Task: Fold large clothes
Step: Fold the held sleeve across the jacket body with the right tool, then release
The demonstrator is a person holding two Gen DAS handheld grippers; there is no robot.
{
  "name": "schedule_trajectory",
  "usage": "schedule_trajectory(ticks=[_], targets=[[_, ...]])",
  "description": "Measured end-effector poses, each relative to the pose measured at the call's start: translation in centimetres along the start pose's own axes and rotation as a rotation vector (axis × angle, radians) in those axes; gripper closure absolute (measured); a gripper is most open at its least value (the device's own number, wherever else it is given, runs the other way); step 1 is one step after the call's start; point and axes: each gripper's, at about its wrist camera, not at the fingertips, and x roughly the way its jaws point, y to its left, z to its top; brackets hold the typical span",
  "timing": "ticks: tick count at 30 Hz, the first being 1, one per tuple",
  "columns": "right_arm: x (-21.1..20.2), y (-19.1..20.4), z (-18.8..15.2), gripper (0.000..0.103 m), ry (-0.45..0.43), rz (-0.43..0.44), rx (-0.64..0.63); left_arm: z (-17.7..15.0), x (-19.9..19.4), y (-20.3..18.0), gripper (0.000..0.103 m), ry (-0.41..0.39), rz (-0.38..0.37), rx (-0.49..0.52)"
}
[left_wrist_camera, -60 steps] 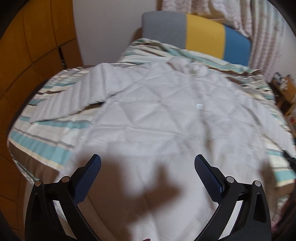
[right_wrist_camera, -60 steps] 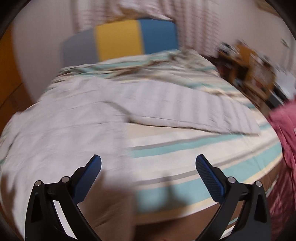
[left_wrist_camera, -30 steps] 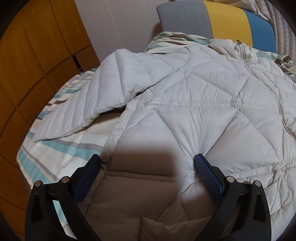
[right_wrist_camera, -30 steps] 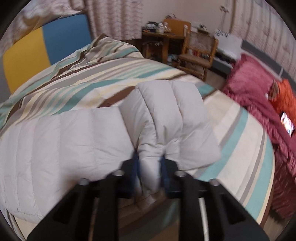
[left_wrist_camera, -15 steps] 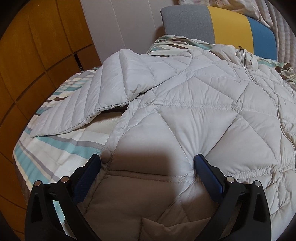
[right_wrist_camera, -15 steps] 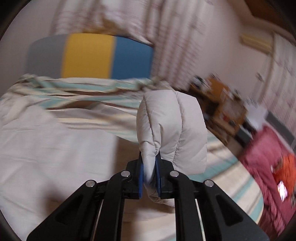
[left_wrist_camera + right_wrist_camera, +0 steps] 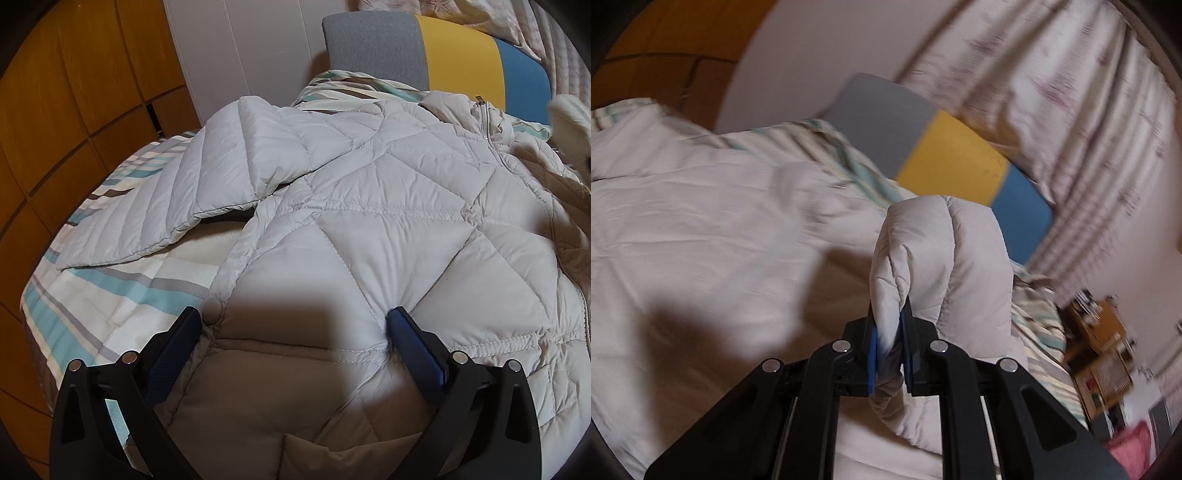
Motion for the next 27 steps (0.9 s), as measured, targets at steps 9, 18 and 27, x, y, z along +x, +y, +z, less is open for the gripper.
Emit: schedule_trajectory(ticks=[9,18,27], targets=[[0.3,9.2,0.1,0.061,-0.051,0.092,-0.200,0.0,0.1,0.1,0.003,-0.001,-0.002,-0.002],[-3.3,7.6,-1.0,0.028,-0.197,0.095,-0.195,0.6,-0.3,-0.4,0.003,0.035,0.010,0.023],[-4.9,-2.9,-3.3,0.017,-0.097,0.095,0.256,4.6,-5.9,0.2,0.003,-0.046,-0.239,-0.258]])
